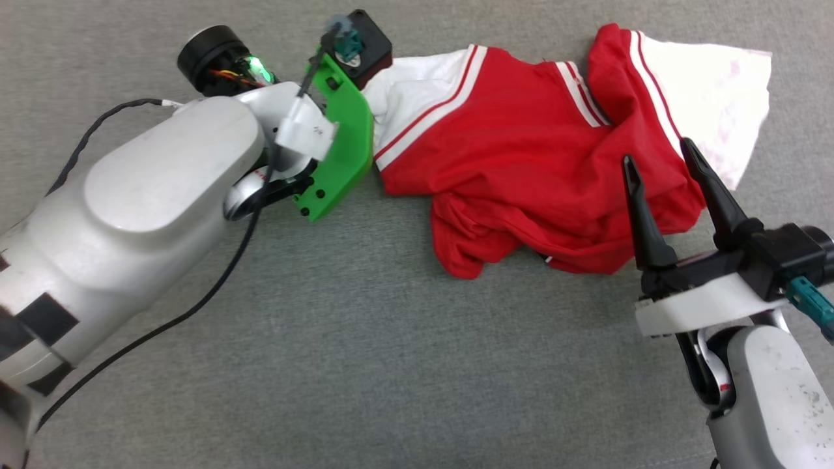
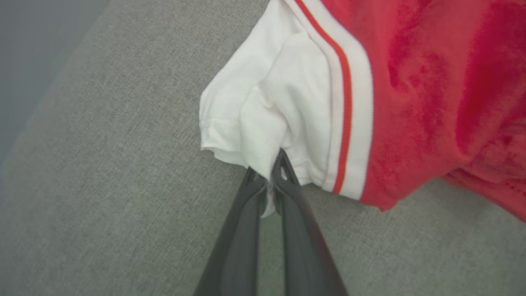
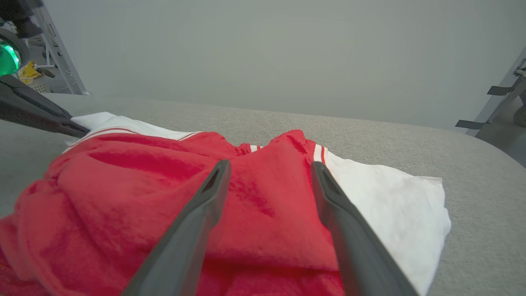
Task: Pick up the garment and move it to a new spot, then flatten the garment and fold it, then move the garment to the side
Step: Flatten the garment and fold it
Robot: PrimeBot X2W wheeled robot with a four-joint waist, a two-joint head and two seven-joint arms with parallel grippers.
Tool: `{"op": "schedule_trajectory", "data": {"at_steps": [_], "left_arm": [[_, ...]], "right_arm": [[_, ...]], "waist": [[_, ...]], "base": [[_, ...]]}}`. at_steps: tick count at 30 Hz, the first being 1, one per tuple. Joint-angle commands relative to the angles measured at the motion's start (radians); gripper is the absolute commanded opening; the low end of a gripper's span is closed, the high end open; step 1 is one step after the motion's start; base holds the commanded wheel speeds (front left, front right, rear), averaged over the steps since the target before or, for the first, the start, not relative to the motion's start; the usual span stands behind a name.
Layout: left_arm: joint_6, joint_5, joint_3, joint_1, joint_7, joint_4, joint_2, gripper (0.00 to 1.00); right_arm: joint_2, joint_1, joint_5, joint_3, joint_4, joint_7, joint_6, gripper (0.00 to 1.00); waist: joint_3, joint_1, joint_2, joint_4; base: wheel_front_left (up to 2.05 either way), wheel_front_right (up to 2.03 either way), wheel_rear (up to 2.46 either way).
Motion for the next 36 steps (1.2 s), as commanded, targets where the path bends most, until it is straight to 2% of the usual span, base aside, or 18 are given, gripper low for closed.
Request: {"op": "schedule_trajectory", "data": {"at_steps": [1, 4, 8, 16, 19, 24, 33, 35, 36], "left_arm": [[-0.003, -0.011, 0.007, 0.021, -0.039, -0.013, 0.029, 0.0], [-0.002, -0.016, 0.02, 0.05, -0.101, -0.042, 0.076, 0.0], [0.024, -0.021, 0.032, 0.101, -0.147, -0.076, 0.147, 0.0], [0.11, -0.057, 0.058, 0.221, -0.217, -0.134, 0.284, 0.0], [0.142, -0.081, 0.06, 0.283, -0.247, -0.152, 0.313, 0.0], [0.181, -0.128, 0.046, 0.417, -0.29, -0.153, 0.32, 0.0], [0.175, -0.184, 0.026, 0.577, -0.341, -0.085, 0.214, 0.0], [0.183, -0.18, 0.037, 0.582, -0.381, -0.073, 0.198, 1.0], [0.19, -0.174, 0.044, 0.584, -0.405, -0.069, 0.193, 1.0]], "right_arm": [[-0.007, 0.021, -0.008, -0.008, 0.0, -0.009, -0.001, 1.0], [-0.014, 0.044, -0.01, -0.022, 0.002, -0.009, -0.001, 1.0], [-0.023, 0.063, -0.011, -0.029, 0.007, -0.009, -0.001, 1.0], [-0.035, 0.078, -0.012, -0.032, 0.017, -0.009, -0.001, 1.0], [-0.037, 0.086, -0.01, -0.036, 0.027, -0.009, -0.001, 1.0], [-0.036, 0.106, -0.009, -0.045, 0.043, -0.009, -0.001, 1.0], [-0.037, 0.13, -0.01, -0.06, 0.063, -0.009, -0.001, 1.0], [-0.038, 0.135, -0.01, -0.062, 0.07, -0.009, -0.001, 1.0], [-0.039, 0.137, -0.01, -0.062, 0.074, -0.009, -0.001, 1.0]], "waist": [[-0.061, -0.0001, -0.0001, 0.062], [-0.09, -0.0001, -0.0001, 0.099], [-0.113, -0.0001, -0.0001, 0.141], [-0.135, -0.0001, -0.0001, 0.173], [-0.141, -0.0001, -0.0001, 0.172], [-0.155, -0.0001, -0.0001, 0.167], [-0.192, -0.0001, -0.0001, 0.177], [-0.203, -0.0001, -0.0001, 0.182], [-0.212, -0.0001, -0.0001, 0.184]], "base": [[0.0, 0.0, 0.0], [0.0, 0.0, 0.0], [0.0, 0.0, 0.0], [0.0, 0.0, 0.0], [0.0, 0.0, 0.0], [0.0, 0.0, 0.0], [0.0, 0.0, 0.0], [0.0, 0.0, 0.0], [0.0, 0.0, 0.0]]}}
